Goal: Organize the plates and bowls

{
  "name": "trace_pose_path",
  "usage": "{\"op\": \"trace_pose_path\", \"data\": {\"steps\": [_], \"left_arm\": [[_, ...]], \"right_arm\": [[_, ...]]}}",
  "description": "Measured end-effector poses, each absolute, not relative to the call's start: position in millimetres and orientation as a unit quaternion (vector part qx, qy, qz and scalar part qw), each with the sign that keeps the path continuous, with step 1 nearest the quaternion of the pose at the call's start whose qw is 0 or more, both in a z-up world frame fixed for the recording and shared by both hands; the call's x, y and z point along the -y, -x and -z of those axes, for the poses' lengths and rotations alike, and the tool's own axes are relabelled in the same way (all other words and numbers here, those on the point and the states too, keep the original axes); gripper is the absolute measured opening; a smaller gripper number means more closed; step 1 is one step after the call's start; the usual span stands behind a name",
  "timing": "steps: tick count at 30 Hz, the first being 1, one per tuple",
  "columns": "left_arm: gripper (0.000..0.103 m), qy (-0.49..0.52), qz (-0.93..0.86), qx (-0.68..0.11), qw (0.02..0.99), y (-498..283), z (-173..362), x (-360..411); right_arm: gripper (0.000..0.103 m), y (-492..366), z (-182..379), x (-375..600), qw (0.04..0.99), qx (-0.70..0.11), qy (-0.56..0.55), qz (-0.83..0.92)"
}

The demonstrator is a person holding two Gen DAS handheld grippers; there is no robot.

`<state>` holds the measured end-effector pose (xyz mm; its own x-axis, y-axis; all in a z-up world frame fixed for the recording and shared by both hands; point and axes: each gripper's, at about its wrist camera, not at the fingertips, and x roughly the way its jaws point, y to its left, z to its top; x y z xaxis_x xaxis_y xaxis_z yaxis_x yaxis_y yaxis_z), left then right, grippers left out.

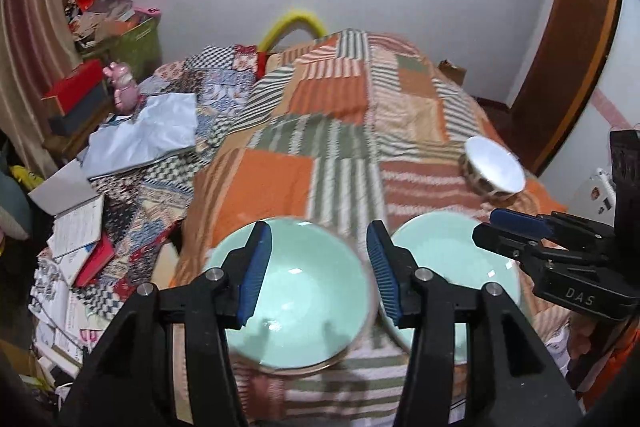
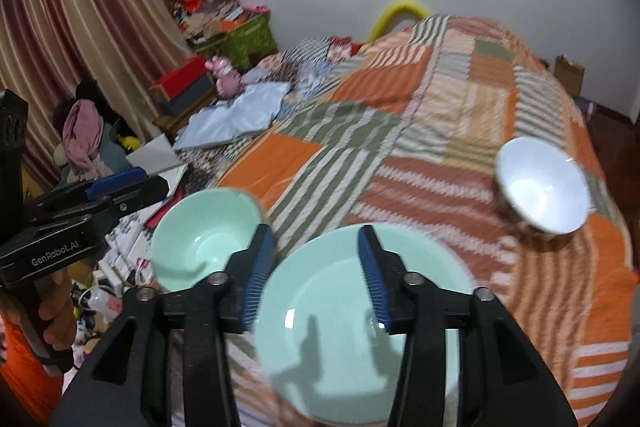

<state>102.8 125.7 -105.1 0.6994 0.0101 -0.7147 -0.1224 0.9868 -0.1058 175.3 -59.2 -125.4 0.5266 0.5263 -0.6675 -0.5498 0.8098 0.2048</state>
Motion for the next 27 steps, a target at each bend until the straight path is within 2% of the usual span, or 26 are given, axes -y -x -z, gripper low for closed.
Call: {"op": "trace_pose_path", "data": {"steps": [5,11,27], "left_arm": [[0.055,0.073,-0.023,-0.382,0.921,-124.6,99.3,-100.6],[0.056,0.06,-0.004,-0.39,0.919,-159.0,97.3,-69.4],[0.061,0.018,0.047,-0.424,0.904,-257.6,124.3,9.2]], "right_arm": [[0.051,-186.3,112.9,95.3,0.892,-0.353,0.007,-0.282],[0.052,-207.3,110.4,141.6,0.906,-0.348,-0.015,-0.242],[0.052,-268.9,149.8,228.1,0.907,-0.388,-0.06,-0.151]]}}
